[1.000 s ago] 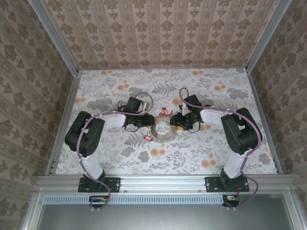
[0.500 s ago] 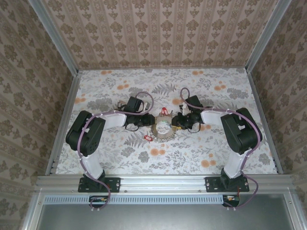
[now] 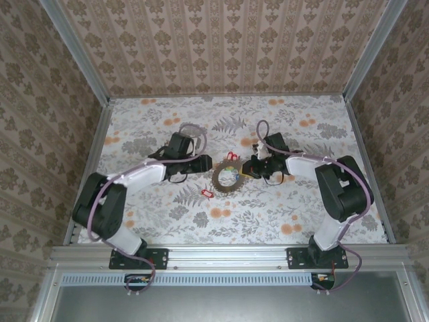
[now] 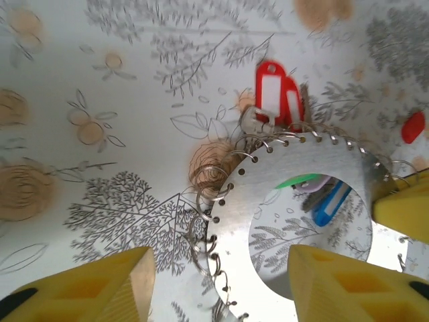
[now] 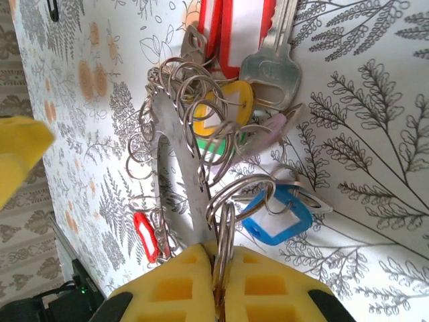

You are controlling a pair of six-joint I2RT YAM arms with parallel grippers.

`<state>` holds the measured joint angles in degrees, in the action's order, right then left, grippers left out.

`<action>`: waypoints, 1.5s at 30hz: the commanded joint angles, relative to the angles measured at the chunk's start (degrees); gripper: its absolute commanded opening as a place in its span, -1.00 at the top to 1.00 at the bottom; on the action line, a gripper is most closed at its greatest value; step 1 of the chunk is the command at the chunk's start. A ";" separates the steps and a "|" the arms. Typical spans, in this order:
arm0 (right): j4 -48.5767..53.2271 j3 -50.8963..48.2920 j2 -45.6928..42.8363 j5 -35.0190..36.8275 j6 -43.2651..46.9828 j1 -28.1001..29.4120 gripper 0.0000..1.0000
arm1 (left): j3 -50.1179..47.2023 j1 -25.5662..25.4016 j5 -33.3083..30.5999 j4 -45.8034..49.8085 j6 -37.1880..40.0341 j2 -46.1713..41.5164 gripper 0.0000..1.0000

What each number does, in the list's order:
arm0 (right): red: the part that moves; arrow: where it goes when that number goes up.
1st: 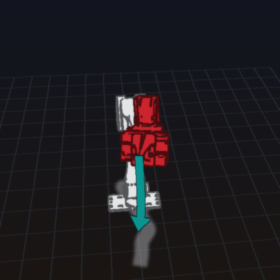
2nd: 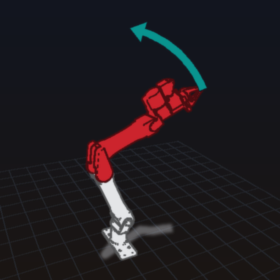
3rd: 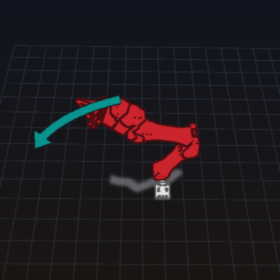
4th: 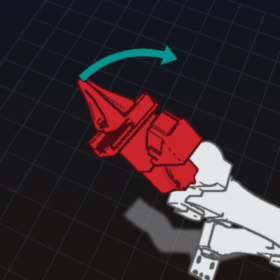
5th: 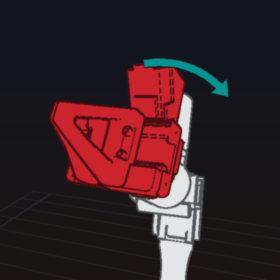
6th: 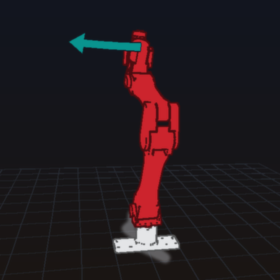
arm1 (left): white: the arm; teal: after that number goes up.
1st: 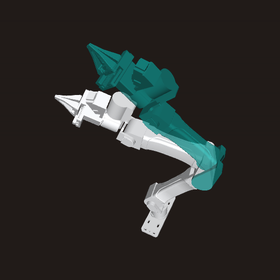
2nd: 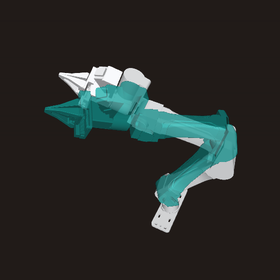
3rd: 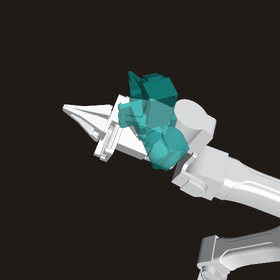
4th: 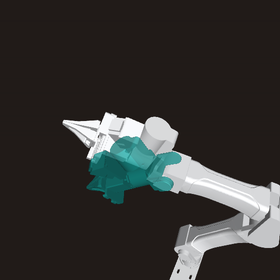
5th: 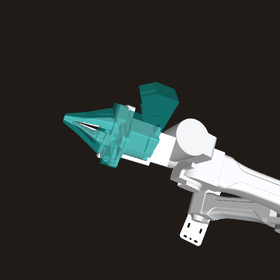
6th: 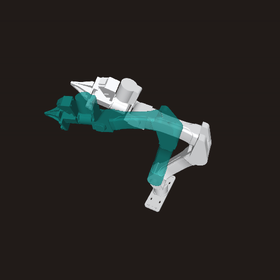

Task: Put the keys on the keyring

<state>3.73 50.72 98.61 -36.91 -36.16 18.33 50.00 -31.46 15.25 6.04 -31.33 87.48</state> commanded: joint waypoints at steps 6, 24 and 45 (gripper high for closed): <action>-12.16 -2.81 -8.71 -2.06 -10.30 -0.85 1.00 | -7.67 4.23 -7.11 -1.17 -5.32 -15.72 -0.42; -34.41 -2.34 -14.82 1.74 -30.91 -1.30 0.96 | -13.02 8.17 7.96 -26.34 -25.17 -22.05 -0.86; -35.78 -1.16 -16.78 -1.12 -32.22 -0.96 0.93 | -2.74 5.67 15.89 -37.35 -30.67 -4.66 -0.42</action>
<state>-27.09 46.70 83.90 -35.86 -67.57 17.15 44.95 -25.52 28.93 -28.16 -61.10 82.21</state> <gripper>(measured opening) 0.063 0.713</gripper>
